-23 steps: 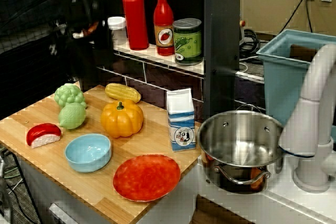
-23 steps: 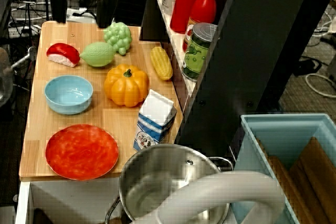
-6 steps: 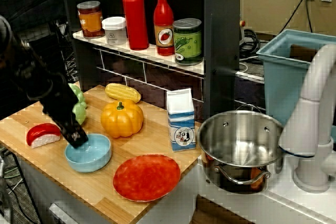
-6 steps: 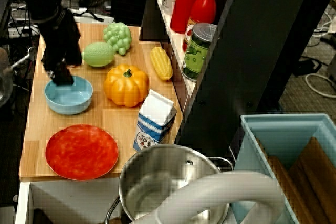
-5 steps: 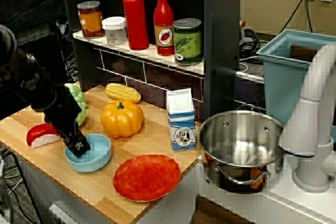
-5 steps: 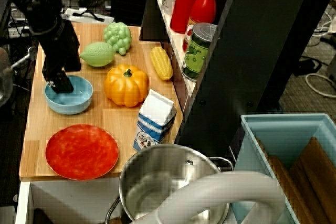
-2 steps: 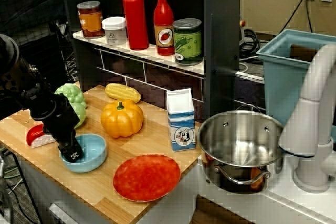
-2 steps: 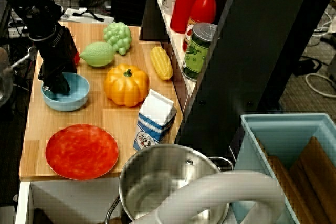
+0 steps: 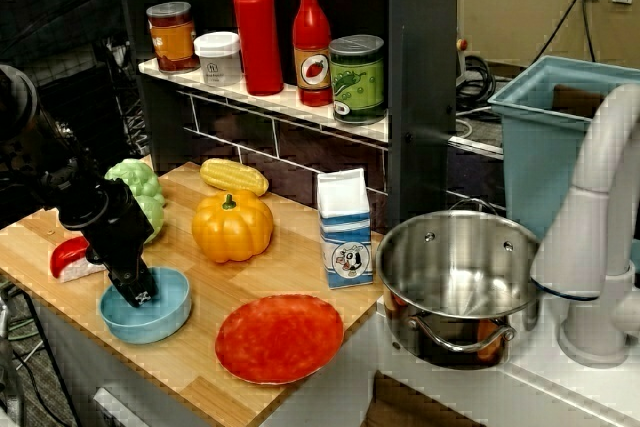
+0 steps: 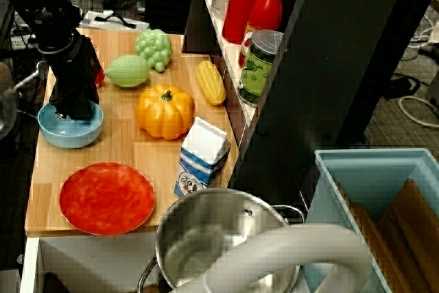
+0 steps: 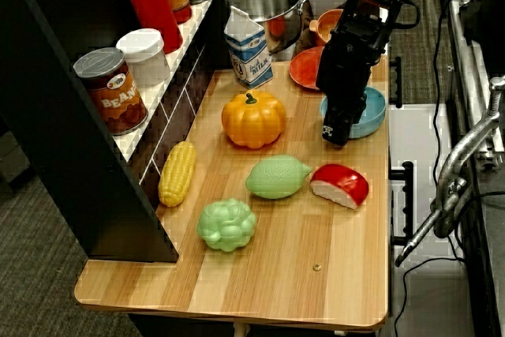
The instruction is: Lift bowl
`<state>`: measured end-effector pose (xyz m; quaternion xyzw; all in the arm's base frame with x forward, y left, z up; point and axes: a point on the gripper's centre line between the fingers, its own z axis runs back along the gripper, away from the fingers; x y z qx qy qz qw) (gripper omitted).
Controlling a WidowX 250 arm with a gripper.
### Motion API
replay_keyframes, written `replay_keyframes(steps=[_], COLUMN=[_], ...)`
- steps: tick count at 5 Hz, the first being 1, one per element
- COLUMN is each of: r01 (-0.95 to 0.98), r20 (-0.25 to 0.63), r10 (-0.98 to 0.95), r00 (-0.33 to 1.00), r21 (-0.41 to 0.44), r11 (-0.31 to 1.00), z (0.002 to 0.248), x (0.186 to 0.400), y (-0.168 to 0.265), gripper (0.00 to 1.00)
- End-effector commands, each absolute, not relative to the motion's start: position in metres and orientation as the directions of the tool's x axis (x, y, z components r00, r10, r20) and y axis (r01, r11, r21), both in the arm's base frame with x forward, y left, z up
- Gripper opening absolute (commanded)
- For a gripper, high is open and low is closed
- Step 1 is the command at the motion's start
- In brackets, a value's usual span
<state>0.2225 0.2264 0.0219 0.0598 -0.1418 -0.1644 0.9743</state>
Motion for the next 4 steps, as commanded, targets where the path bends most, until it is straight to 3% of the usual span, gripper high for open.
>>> replay_keyframes(steps=[1,2,4], r01=[0.441,0.513,0.576], r20=[0.145,0.142,0.226], r10=[-0.453,-0.521,-0.574], r00=[0.879,0.841,0.787], r21=[0.108,0.094,0.063], r11=[0.891,0.853,0.815], z=[0.041,0.058,0.119], x=[0.236,0.243,0.253], y=[0.228,0.222,0.212], gripper=[0.0,0.0,0.0])
